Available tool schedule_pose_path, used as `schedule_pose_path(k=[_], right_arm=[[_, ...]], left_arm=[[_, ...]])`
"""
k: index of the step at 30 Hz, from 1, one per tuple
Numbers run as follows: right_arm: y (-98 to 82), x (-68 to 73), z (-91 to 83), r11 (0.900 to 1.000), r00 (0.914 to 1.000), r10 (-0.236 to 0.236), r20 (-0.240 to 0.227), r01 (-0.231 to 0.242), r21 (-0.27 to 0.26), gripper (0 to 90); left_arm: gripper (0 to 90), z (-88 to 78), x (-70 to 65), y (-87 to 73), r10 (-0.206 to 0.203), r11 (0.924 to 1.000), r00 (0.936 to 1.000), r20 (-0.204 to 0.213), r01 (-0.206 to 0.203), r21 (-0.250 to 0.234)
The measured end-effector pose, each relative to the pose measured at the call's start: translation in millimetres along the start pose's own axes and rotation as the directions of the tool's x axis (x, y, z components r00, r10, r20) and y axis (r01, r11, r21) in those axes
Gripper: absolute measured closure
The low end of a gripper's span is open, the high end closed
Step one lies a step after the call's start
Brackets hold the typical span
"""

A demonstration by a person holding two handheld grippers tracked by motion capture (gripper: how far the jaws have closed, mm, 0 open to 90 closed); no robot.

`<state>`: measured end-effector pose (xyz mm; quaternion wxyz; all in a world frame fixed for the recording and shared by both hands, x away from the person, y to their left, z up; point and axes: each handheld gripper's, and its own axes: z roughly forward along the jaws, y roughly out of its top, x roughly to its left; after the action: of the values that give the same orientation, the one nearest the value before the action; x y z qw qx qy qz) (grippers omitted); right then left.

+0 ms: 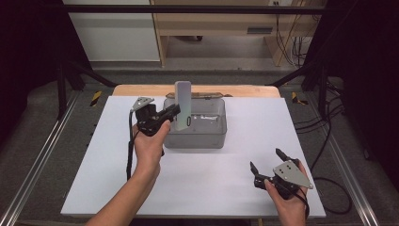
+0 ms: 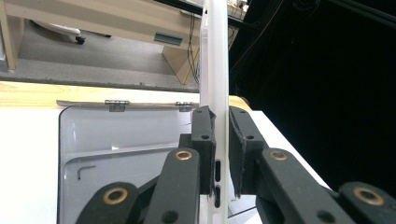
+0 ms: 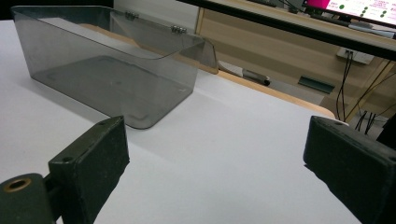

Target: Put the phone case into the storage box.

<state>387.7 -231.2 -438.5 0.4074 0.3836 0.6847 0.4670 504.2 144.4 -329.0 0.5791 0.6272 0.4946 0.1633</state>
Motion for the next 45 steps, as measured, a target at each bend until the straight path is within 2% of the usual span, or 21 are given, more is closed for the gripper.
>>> schedule_pose_path(k=[8,10,13,14,15,17,19,24,28,40,45], right_arm=[[-0.3,-4.1,-1.2,1.0,0.9997,0.014,-0.021,-0.015,-0.026,6.5],[-0.8,-8.7,-1.4,0.998,0.9981,0.022,-0.057,-0.025,-0.055,6.4],[-2.6,-13.9,-0.7,0.996,0.9933,0.056,-0.101,-0.063,-0.071,6.2],[-2.6,-13.9,-0.7,0.996,0.9933,0.056,-0.101,-0.063,-0.071,6.2],[-4.1,-16.3,-0.1,0.994,0.9895,0.07,-0.126,-0.08,-0.072,6.3],[-4.8,-17.2,-0.2,0.993,0.9867,0.079,-0.142,-0.09,-0.074,6.3],[-5.6,-17.4,0.2,0.993,0.9848,0.089,-0.149,-0.1,-0.07,6.3],[-5.7,-15.3,1.4,0.994,0.9859,0.078,-0.148,-0.088,-0.058,6.3],[-5.5,-14.0,1.5,0.996,0.9861,0.07,-0.15,-0.079,-0.053,6.3],[-5.7,-11.0,3.8,0.998,0.9864,0.05,-0.156,-0.056,-0.033,6.3],[-6.1,-11.1,4.5,0.998,0.9859,0.051,-0.159,-0.056,-0.028,6.3]], left_arm=[[81.5,1.7,-3.7,5.4,0.019,0.9998,0.9998,-0.009,-0.019,0.008],[81.5,0.3,-6.1,6.2,0.019,0.9998,0.9997,-0.013,-0.018,0.009],[81.5,-0.1,-6.6,7.2,0.012,0.9999,0.9998,-0.013,-0.012,0.012],[81.5,-0.1,-6.6,7.2,0.012,0.9999,0.9998,-0.013,-0.012,0.012],[81.5,1.0,-6.7,7.7,0.02,0.9997,0.9997,-0.015,-0.02,0.016],[81.5,3.8,-6.2,7.2,0.016,0.9996,0.9998,-0.013,-0.015,0.024],[81.5,6.9,-5.9,6.8,0.009,0.9995,0.9999,-0.011,-0.009,0.03],[81.5,12.3,-3.9,5.7,0.013,0.9989,0.9996,-0.025,-0.011,0.046],[81.5,16.4,-1.8,4.1,-0.005,0.9979,0.9992,-0.039,0.007,0.065],[81.5,24.5,9.8,1.1,0.026,0.9941,0.9941,-0.106,-0.015,0.108],[81.5,25.0,13.9,0.7,0.027,0.993,0.9925,-0.119,-0.013,0.117]])
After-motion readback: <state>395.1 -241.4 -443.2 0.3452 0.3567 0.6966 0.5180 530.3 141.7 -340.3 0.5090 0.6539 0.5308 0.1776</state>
